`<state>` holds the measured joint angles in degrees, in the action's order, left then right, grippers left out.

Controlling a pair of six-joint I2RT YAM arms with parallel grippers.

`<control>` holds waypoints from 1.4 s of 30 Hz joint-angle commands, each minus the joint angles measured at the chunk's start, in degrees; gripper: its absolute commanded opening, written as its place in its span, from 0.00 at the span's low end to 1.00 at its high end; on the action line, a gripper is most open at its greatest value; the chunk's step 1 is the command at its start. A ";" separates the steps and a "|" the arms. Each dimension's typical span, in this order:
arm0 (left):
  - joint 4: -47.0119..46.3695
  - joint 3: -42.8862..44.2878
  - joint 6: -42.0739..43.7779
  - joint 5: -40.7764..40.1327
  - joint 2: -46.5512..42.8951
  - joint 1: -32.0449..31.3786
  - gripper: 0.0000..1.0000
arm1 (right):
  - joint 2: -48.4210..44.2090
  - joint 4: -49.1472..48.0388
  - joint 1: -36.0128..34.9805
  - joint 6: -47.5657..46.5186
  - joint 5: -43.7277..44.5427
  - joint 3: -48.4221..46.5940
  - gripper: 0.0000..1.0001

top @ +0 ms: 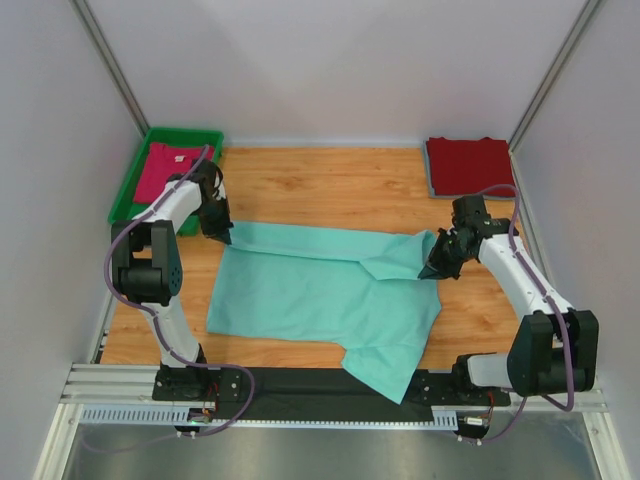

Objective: Fold and stack the t-shirts
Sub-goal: Fold the tshirt

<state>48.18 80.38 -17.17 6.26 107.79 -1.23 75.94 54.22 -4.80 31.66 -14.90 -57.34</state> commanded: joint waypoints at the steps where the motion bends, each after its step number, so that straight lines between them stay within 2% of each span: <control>1: 0.07 -0.39 1.26 -0.64 -1.18 0.36 0.00 | -0.36 -1.92 0.23 1.03 -2.59 2.67 0.00; 17: -0.98 -2.33 0.91 -3.18 0.84 0.27 0.00 | 0.96 -4.20 0.23 0.86 -1.79 6.97 0.00; 19: 0.41 -2.25 0.21 -5.46 0.23 0.09 0.19 | 1.92 -1.86 0.31 -1.32 -3.56 7.95 0.02; 20: 1.64 -2.16 -0.23 -7.82 -0.38 -0.52 0.35 | 2.19 0.60 0.66 -2.99 -3.39 7.08 0.08; 22: 3.32 -3.81 -0.50 -9.25 -5.20 -1.57 0.46 | -0.52 2.47 1.19 -5.11 -0.85 4.45 0.24; 23: 3.15 -4.61 -0.41 -7.77 -7.22 -2.01 0.52 | -2.27 1.69 1.54 -5.03 0.56 3.65 0.42; 24: 3.49 -5.14 -1.37 -6.97 -10.81 -2.63 0.53 | -4.20 -0.14 1.72 -4.68 2.05 2.86 0.48; 26: 3.93 -5.58 -2.77 -4.69 -13.99 -3.33 0.54 | -3.18 -7.00 2.68 -3.37 1.80 0.58 0.52; 30: -0.96 -5.15 -2.70 -2.05 -14.80 -4.48 0.51 | 8.49 -9.13 4.27 -2.92 1.27 -7.51 0.51; 35: -1.43 2.93 -1.38 1.73 -4.37 -4.48 0.40 | 19.58 -11.23 9.01 -3.53 1.27 -13.84 0.53; 42: -3.80 6.54 -2.69 2.61 3.74 -4.48 0.37 | 28.82 -13.96 10.16 -4.24 -3.03 -19.39 0.53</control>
<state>45.43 84.33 -19.22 7.33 110.04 -5.80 103.15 43.27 5.61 28.40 -15.35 -73.52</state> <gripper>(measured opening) 0.379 0.534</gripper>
